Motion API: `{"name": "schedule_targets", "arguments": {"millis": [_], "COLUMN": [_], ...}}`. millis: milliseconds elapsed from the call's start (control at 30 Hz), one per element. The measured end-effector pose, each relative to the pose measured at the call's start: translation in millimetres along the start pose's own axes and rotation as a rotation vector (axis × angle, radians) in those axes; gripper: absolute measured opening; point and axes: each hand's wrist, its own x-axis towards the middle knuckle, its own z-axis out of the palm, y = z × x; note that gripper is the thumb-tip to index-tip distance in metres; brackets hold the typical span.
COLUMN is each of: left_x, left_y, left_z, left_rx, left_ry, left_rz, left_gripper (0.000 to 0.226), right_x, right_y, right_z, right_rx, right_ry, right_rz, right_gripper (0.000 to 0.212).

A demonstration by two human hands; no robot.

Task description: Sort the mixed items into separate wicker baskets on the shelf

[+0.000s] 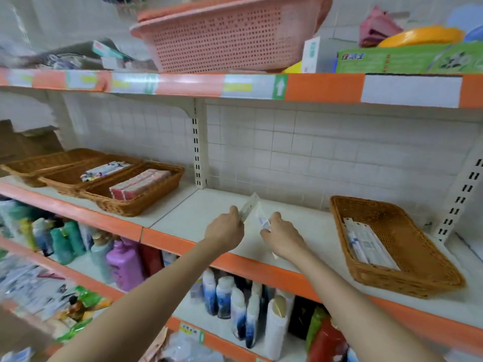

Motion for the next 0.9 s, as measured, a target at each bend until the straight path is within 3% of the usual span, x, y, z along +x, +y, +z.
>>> {"name": "schedule_targets", "arguments": {"millis": [400,667,900], "left_x": [-14.2,29.1,80.3], "left_y": [-141.4,-198.1,-253.1], "left_z": [-55.5,-78.2,-114.7], "left_rx": [0.03,0.04,0.068], "left_ry": [0.027,0.087,0.116], "left_rz": [-0.009,-0.072,-0.151], "left_gripper": [0.011,0.011,0.024], "right_x": [16.4,88.0,150.4], "right_y": [-122.5,-174.1,-227.4], "right_z": [79.6,107.0,124.1], "right_rx": [0.064,0.158,0.227], "right_ry": [-0.02,-0.042,-0.018], "right_rz": [-0.036,-0.074,-0.13], "right_gripper": [0.018,0.026,0.031]}}
